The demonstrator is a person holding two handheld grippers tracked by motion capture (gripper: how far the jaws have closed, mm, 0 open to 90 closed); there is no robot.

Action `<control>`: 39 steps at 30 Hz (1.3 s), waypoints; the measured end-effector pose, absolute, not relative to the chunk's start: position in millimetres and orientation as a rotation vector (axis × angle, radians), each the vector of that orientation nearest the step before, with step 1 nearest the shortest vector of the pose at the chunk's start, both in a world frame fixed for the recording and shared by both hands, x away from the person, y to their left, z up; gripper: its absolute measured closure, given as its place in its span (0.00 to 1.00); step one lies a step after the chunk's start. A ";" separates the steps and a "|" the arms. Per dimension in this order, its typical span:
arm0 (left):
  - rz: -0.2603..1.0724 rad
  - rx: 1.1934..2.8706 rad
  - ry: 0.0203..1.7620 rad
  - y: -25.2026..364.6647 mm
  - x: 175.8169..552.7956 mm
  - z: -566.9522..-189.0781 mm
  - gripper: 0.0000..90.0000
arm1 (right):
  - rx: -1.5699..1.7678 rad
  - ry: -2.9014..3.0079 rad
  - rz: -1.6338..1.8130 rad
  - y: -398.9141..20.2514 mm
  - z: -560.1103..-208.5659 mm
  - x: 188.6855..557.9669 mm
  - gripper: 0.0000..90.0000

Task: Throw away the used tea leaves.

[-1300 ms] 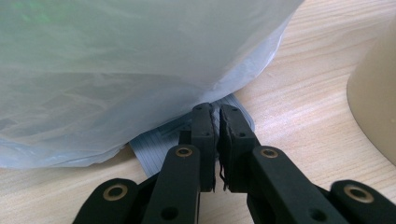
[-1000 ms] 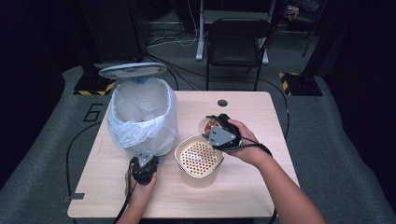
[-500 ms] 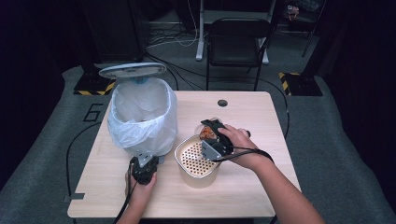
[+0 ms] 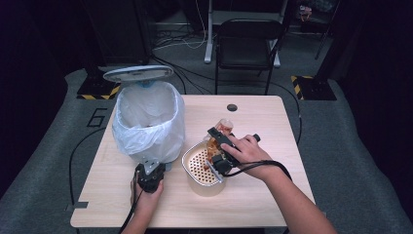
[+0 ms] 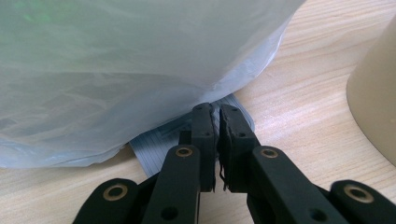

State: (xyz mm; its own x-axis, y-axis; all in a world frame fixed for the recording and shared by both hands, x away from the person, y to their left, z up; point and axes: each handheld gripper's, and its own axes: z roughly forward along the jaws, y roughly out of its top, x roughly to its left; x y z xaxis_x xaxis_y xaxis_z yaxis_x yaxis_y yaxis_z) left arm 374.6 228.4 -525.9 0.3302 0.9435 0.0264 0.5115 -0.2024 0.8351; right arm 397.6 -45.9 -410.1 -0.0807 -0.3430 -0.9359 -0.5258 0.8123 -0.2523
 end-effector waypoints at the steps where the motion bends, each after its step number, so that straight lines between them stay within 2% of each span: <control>1: 0.713 1.839 1.292 228.1 374.4 -526.1 0.94 | -0.713 1.661 0.145 -45.8 -412.3 396.0 0.40; 8: 0.720 1.840 1.291 228.1 374.3 -525.9 0.94 | -0.844 1.548 0.003 -44.6 -419.9 388.8 0.40; 39: 0.737 1.851 1.286 229.0 374.3 -525.3 0.94 | -0.857 1.533 0.046 -42.0 -411.7 386.1 0.40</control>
